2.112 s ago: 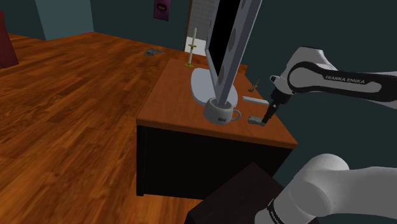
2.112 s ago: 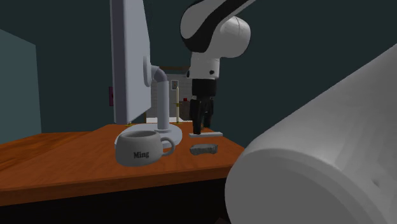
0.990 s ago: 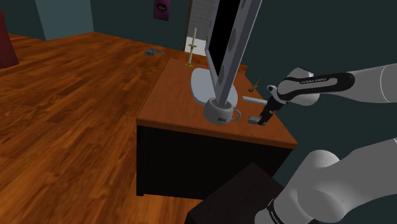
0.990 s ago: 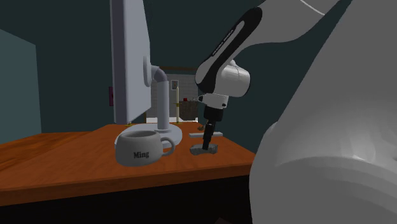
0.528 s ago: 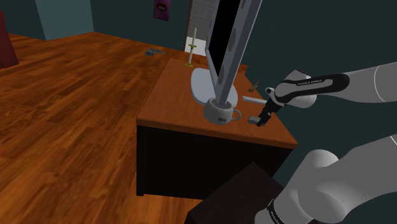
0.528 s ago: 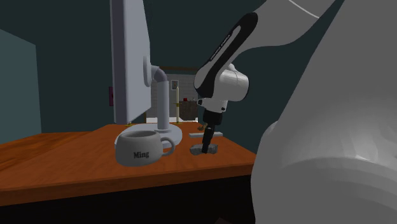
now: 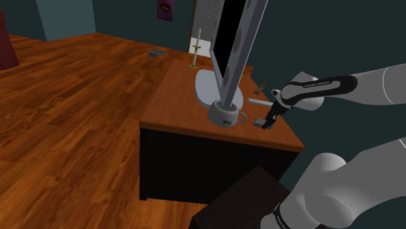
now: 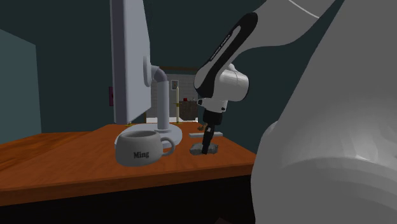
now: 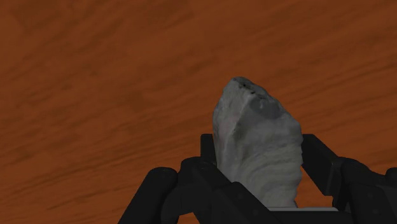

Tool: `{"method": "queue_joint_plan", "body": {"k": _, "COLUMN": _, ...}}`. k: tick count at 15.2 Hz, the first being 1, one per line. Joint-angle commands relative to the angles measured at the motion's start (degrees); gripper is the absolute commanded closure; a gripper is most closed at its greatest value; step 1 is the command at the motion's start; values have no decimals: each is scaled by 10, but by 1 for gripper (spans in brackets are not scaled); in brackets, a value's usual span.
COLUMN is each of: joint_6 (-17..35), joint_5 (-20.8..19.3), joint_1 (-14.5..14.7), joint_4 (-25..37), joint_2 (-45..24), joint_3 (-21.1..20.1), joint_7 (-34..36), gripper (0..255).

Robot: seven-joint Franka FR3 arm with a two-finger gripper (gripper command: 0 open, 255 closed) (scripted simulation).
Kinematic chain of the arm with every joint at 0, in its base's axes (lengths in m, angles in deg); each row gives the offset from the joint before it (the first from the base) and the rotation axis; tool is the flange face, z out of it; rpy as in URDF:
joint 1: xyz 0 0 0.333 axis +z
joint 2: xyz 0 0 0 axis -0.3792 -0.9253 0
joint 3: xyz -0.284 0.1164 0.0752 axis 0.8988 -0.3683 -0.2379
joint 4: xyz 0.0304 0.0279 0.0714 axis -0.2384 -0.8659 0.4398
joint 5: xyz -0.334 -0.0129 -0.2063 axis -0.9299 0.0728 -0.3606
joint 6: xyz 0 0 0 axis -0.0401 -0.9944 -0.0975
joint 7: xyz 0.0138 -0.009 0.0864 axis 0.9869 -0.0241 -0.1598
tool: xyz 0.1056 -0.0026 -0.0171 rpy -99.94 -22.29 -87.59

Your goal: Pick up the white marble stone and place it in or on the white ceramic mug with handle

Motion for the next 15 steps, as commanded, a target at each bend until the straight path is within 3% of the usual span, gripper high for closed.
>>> {"method": "queue_joint_plan", "body": {"k": 1, "joint_6": 0, "joint_5": 0, "joint_1": 0, "joint_4": 0, "joint_2": 0, "joint_3": 0, "joint_7": 0, "gripper": 255}}
{"method": "queue_joint_plan", "body": {"k": 4, "joint_6": 0, "joint_5": 0, "joint_1": 0, "joint_4": 0, "joint_2": 0, "joint_3": 0, "joint_7": 0, "gripper": 255}}
{"method": "queue_joint_plan", "body": {"k": 15, "joint_6": -99, "joint_5": -9, "joint_1": -30, "joint_4": 47, "joint_2": 51, "joint_3": -60, "joint_7": 24, "gripper": 255}}
